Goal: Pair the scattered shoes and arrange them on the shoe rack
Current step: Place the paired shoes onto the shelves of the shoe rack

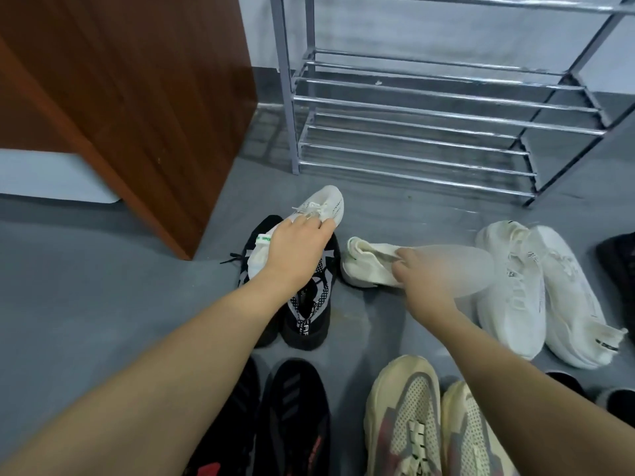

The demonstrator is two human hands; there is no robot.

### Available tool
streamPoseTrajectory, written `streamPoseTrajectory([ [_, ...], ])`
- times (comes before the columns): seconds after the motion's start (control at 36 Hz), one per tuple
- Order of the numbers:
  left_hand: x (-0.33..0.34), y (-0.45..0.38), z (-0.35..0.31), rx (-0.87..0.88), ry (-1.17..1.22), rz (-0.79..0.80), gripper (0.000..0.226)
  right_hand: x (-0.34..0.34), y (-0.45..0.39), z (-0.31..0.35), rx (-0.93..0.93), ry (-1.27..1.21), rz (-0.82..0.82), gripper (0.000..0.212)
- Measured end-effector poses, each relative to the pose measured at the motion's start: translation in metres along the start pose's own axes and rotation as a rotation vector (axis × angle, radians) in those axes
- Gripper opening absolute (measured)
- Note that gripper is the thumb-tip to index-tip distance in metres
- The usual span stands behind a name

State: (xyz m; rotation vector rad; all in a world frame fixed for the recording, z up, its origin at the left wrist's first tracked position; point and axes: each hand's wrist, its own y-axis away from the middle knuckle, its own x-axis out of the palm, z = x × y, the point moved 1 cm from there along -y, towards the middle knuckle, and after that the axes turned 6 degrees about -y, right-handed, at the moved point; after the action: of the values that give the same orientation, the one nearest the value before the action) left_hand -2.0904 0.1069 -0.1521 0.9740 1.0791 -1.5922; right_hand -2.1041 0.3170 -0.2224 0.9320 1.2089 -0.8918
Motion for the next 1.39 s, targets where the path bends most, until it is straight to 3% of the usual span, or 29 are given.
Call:
streamPoseTrajectory([
  [0.08, 0.002, -0.002, -0.009, 0.035, 0.014, -0.059, 0.051, 0.003, 0.006, -0.003, -0.081, -0.069, -0.021, 0.033],
  [0.17, 0.0, 0.0, -0.019, 0.057, 0.06, 0.119, 0.044, 0.007, 0.01, 0.001, -0.089, -0.066, 0.082, 0.038],
  [0.25, 0.008, 0.001, -0.026, 0.064, 0.046, 0.249, 0.043, 0.007, 0.009, 0.007, 0.002, -0.228, -0.033, 0.027],
  [0.31, 0.01, 0.002, -0.028, 0.077, 0.017, 0.264, 0.043, 0.006, 0.005, 0.012, 0.123, -0.293, -0.16, 0.021],
  [0.39, 0.014, 0.0, -0.03, 0.081, -0.002, 0.289, 0.044, 0.004, -0.002, 0.02, 0.496, -0.356, -0.269, 0.03],
  [0.47, 0.021, -0.001, -0.028, 0.058, -0.003, 0.29, 0.043, 0.008, -0.01, 0.024, 0.763, -0.435, -0.119, 0.055],
  [0.53, 0.026, -0.002, -0.029, 0.044, 0.003, 0.294, 0.049, 0.011, -0.015, 0.026, 0.81, -0.467, -0.048, 0.067],
  [0.58, 0.031, 0.0, -0.03, 0.024, -0.009, 0.307, 0.054, 0.013, -0.021, 0.029, 0.798, -0.465, -0.032, 0.067],
  [0.67, 0.036, 0.003, -0.029, -0.022, -0.006, 0.359, 0.055, 0.011, -0.034, 0.037, 0.786, -0.528, -0.015, 0.045],
  [0.83, 0.047, 0.011, -0.022, -0.058, 0.28, 0.491, 0.041, 0.01, -0.038, 0.041, 0.697, -0.489, -0.069, 0.032],
  [1.17, 0.011, 0.0, -0.033, -0.062, 0.254, 0.315, 0.032, -0.009, -0.025, 0.029, 0.243, -0.28, -0.31, 0.017],
  [1.28, -0.001, -0.009, -0.052, -0.055, 0.274, 0.231, 0.026, -0.017, -0.024, 0.012, 0.164, -0.156, -0.323, 0.013],
  [1.39, -0.01, -0.021, -0.072, -0.053, 0.322, 0.222, 0.029, -0.028, -0.02, 0.003, 0.069, -0.062, -0.439, 0.013],
])
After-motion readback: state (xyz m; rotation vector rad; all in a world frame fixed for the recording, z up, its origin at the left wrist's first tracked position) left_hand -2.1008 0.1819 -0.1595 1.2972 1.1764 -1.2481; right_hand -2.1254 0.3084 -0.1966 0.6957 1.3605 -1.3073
